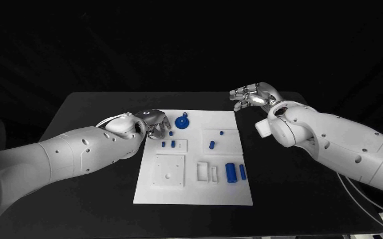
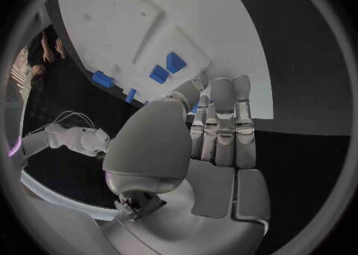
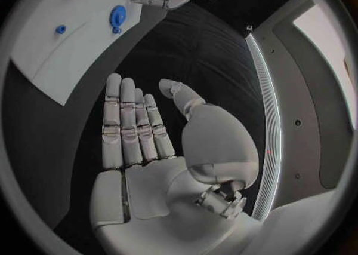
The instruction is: Assemble the parts on the task board
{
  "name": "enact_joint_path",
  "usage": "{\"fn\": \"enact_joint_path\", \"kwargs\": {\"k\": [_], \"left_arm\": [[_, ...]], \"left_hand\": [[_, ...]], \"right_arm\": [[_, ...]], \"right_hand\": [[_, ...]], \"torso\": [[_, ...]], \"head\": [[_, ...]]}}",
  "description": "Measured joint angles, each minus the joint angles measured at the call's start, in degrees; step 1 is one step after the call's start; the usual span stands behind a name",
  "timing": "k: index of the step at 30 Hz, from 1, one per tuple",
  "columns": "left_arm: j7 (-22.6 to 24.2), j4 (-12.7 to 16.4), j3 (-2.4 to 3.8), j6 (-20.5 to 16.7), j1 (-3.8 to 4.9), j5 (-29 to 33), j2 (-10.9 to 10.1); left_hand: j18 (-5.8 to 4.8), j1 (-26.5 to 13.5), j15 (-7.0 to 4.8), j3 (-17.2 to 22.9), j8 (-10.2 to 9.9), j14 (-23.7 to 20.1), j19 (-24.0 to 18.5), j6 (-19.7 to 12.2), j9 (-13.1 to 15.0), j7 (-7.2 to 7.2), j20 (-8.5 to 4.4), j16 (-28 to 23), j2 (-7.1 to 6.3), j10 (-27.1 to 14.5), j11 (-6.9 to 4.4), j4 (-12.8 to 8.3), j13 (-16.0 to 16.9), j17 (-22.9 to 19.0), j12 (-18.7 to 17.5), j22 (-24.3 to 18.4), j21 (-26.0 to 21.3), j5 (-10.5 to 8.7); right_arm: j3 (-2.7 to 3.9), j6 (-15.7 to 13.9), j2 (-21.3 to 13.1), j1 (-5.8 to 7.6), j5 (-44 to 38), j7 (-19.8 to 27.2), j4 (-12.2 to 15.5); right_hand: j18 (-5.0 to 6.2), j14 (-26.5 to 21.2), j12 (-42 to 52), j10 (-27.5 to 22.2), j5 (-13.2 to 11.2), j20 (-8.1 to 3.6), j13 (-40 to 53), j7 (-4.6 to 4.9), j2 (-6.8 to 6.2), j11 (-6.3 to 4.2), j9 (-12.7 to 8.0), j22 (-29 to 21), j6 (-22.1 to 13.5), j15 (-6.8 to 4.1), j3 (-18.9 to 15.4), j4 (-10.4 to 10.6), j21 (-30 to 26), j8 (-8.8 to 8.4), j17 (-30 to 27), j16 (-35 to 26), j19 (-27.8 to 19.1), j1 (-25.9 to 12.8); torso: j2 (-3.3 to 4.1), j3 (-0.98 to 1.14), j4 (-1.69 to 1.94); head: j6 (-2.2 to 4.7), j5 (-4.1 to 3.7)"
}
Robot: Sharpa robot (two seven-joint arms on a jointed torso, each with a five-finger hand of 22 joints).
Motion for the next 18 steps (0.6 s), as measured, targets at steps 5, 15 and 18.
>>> {"fn": "enact_joint_path", "kwargs": {"k": [5, 15, 18], "left_arm": [[-0.1, -0.4, 0.07, -0.6, 0.0, 0.1, -0.2], [0.0, -1.2, 2.65, -2.2, 0.0, 4.1, -2.1], [0.4, -0.4, 3.92, -2.8, 0.34, 8.8, -3.4]], "left_hand": [[0.01, 0.2, 0.22, -0.2, 0.0, -0.2, 0.1, -1.3, 0.0, 0.01, 0.1, 0.0, -0.23, -0.7, 0.09, -0.2, 0.0, -0.1, 0.0, 0.0, -0.2, 0.0], [0.88, 0.7, 0.0, 1.3, 0.6, -0.4, 0.0, 8.5, 0.3, 4.32, -0.03, -1.4, 1.08, 2.9, -0.88, -0.5, 0.0, -0.7, 0.0, 0.0, 0.7, 0.44], [0.87, -0.7, 0.06, 0.4, 0.3, -3.0, -2.5, 9.6, 0.3, 4.19, 0.04, -5.5, 0.59, 3.1, -0.85, 0.2, 0.0, -2.4, 0.0, 0.0, -1.2, 1.65]], "right_arm": [[0.0, 0.7, 0.1, 0.0, -2.6, -0.2, -0.6], [0.01, 4.0, 1.4, 0.0, -18.9, -1.7, -2.4], [-0.06, 5.0, 2.0, 0.0, -25.6, -2.5, -2.7]], "right_hand": [[0.36, 2.1, -0.2, 0.3, -2.0, -0.82, 0.0, 0.0, 0.28, -0.32, 0.0, 2.1, 0.0, -0.81, -0.8, -0.8, 3.0, 0.0, 1.0, 1.9, 1.2, 1.7], [1.22, 9.8, -2.5, 10.0, -10.4, -3.85, 0.0, -1.68, 0.03, -3.39, 0.2, 10.4, 4.6, -4.4, 1.5, -1.5, 14.5, 0.0, 6.8, 9.1, 5.9, 5.4], [1.22, 10.4, -2.5, 10.5, -12.7, -4.07, 0.0, -2.07, -0.27, -3.69, 0.2, 11.7, 5.4, -4.6, 1.8, -1.4, 15.8, 0.0, 8.4, 10.0, 6.2, 5.7]], "torso": [[-0.01, -0.02, 0.05], [-0.01, -0.05, 0.05], [-0.02, -0.02, 0.07]], "head": [[0.04, -0.02], [0.53, -0.2], [0.74, -0.42]]}}
